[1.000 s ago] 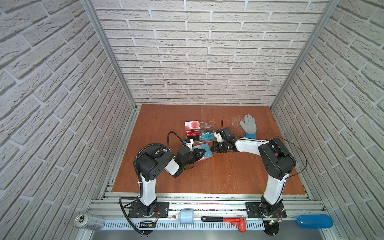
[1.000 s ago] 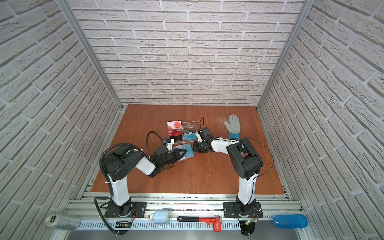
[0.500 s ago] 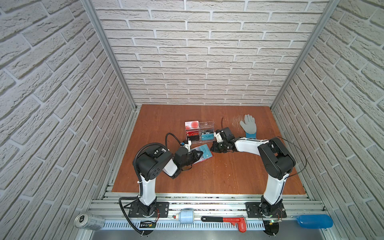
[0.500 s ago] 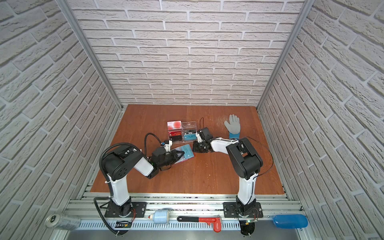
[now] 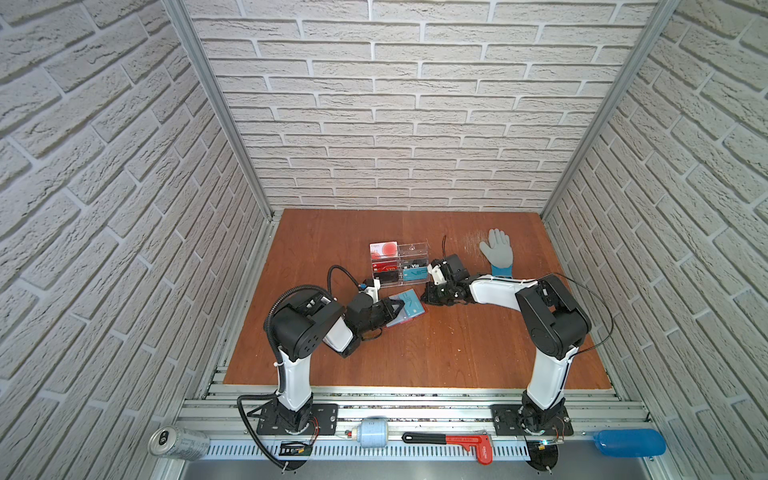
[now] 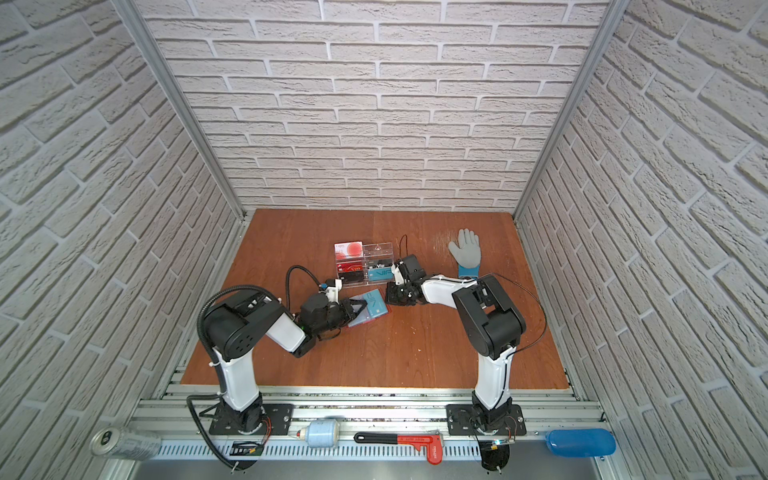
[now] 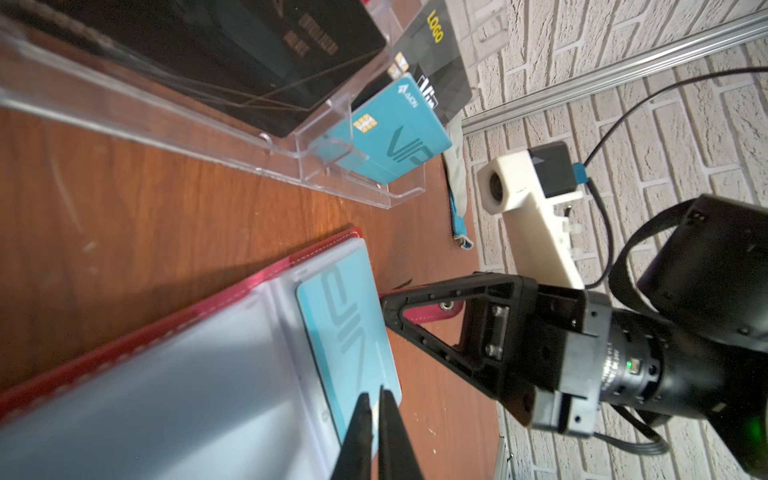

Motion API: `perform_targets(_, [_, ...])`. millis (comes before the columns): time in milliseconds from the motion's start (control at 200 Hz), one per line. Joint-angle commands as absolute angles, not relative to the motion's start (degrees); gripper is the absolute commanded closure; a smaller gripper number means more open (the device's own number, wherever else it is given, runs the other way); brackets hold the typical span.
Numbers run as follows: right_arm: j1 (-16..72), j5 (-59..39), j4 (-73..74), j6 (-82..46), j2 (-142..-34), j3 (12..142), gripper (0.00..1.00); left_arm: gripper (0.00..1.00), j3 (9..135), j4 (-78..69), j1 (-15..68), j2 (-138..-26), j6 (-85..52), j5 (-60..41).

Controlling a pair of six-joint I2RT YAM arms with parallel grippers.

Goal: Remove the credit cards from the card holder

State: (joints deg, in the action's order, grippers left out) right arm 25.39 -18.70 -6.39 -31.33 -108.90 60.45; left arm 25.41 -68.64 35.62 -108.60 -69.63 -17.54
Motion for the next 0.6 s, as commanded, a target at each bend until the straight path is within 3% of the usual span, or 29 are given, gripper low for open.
perform_targets(0, [26.2, -17.8, -13.0, -31.8, -112.4, 58.8, 0.94, 0.91, 25.0, -73.2, 35.1, -108.1, -69.0, -18.4])
perform_targets(245, [26.2, -17.9, -13.0, -31.7, -112.4, 58.9, 0.94, 0.71, 25.4, -67.5, 35.3, -106.9, -69.6, -17.5])
perform_targets(595, [26.2, -17.9, -13.0, -31.6, -112.3, 58.8, 0.94, 0.7, 28.2, -62.0, 35.2, -106.7, -70.2, -16.2])
